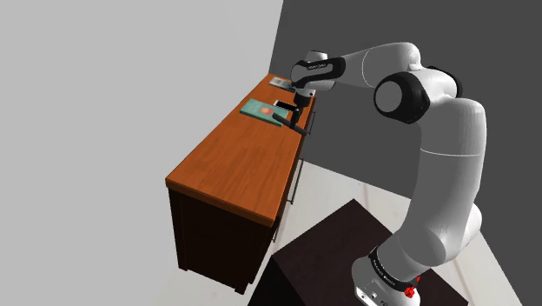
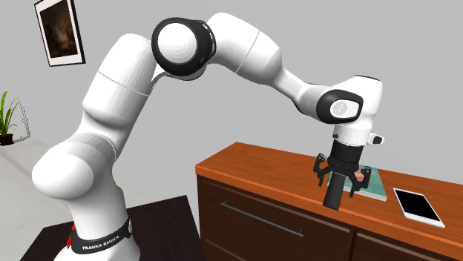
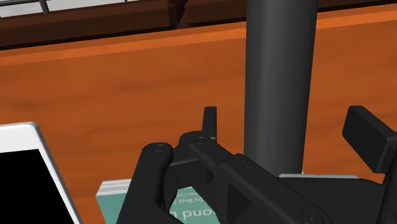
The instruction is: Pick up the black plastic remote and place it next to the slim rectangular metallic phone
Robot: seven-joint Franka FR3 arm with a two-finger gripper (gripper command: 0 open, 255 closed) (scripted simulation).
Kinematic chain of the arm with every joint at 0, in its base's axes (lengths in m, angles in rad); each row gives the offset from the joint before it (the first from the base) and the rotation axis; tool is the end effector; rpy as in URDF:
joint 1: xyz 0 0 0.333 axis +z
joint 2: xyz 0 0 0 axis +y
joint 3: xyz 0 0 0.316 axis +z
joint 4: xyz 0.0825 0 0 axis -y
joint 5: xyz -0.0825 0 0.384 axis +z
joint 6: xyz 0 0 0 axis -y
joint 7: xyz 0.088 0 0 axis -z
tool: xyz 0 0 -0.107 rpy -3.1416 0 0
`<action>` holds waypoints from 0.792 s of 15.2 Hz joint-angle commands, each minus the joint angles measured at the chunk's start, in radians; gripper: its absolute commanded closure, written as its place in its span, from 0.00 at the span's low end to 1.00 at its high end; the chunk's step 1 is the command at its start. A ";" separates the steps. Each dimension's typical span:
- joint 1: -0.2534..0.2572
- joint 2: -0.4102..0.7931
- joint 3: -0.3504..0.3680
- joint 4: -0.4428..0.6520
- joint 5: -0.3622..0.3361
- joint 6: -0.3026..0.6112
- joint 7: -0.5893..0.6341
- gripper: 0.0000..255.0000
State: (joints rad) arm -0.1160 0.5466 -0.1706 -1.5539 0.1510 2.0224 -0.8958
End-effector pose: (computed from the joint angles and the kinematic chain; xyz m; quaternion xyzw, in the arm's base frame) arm 0.6662 -0.1702 0.3280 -0.9603 -0.2761 0.0162 0.0375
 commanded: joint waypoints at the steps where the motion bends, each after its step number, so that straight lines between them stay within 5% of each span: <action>1: 0.000 0.000 0.000 0.000 0.000 0.000 0.000 0.00; 7: -0.004 -0.033 -0.006 0.078 -0.010 -0.111 0.007 0.00; 12: -0.004 -0.033 -0.006 0.078 -0.010 -0.111 0.007 0.00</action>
State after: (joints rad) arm -0.1197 0.5137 -0.1766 -1.4764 0.1412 1.9127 -0.8886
